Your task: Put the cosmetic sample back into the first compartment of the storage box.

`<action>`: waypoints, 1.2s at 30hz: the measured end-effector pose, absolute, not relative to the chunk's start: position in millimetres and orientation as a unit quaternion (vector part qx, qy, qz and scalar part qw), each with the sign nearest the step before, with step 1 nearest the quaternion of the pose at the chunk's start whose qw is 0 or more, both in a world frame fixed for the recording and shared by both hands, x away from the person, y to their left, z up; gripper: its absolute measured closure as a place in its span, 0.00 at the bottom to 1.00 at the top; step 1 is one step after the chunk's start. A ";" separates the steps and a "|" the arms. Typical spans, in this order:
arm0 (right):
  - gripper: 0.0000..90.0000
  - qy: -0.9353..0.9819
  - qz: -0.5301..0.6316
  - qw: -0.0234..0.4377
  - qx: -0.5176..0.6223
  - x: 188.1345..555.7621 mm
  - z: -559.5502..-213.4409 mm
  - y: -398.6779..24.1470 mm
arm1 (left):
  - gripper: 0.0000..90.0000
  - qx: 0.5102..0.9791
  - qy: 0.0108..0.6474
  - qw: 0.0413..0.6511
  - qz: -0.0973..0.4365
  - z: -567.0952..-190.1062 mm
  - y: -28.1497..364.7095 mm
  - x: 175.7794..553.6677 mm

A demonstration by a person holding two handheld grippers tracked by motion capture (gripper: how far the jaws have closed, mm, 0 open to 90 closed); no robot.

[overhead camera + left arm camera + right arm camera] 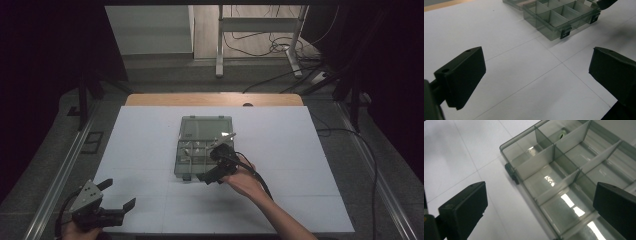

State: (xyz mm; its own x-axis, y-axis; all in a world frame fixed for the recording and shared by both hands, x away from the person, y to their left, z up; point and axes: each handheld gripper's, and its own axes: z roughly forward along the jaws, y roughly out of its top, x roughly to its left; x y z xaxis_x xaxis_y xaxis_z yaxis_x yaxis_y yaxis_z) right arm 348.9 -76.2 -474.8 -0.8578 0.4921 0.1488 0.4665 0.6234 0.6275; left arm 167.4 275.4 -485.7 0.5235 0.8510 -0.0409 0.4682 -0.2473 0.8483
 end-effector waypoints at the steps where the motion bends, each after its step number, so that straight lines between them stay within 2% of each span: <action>1: 0.00 0.900 0.343 0.018 0.268 347.6 -474.5 -77.5 | 0.01 0.758 0.435 0.432 0.221 -485.7 275.4 167.3; 36: 0.02 0.896 0.356 0.080 0.254 314.3 -460.2 -121.8 | 0.01 0.751 0.445 0.439 0.214 -486.1 278.8 168.2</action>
